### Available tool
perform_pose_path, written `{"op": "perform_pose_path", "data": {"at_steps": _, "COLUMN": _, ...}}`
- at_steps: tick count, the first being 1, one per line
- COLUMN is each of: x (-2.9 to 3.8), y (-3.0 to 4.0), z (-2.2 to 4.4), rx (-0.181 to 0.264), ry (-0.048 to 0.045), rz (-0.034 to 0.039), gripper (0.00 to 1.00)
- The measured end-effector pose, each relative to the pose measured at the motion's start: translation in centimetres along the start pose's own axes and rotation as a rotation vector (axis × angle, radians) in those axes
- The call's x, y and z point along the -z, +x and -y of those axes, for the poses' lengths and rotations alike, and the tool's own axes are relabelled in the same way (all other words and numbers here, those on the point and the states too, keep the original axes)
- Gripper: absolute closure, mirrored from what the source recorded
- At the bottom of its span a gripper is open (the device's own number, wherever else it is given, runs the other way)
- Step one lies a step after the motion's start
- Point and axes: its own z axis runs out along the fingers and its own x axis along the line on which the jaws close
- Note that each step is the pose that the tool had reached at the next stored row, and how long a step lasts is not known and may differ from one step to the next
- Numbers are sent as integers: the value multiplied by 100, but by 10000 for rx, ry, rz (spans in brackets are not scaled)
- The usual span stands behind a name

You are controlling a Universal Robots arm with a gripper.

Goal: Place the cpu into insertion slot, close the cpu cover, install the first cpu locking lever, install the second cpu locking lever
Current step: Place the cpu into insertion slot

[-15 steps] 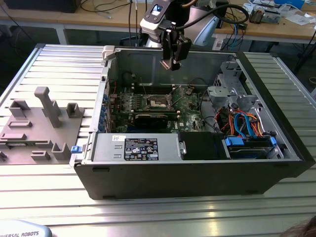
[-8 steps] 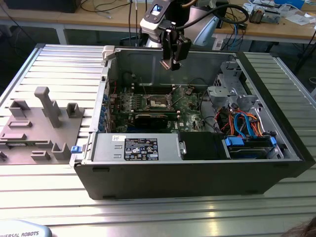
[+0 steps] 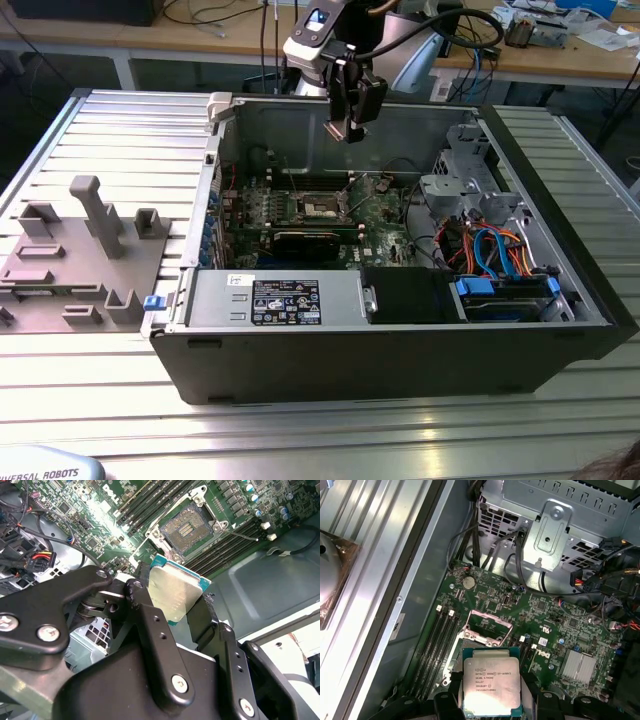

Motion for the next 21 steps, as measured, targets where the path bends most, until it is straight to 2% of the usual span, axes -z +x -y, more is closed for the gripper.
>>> {"op": "perform_pose_path", "data": {"at_steps": 21, "x": 0, "y": 0, "z": 0, "rx": -116, "ry": 3, "rz": 8, "gripper": 46}}
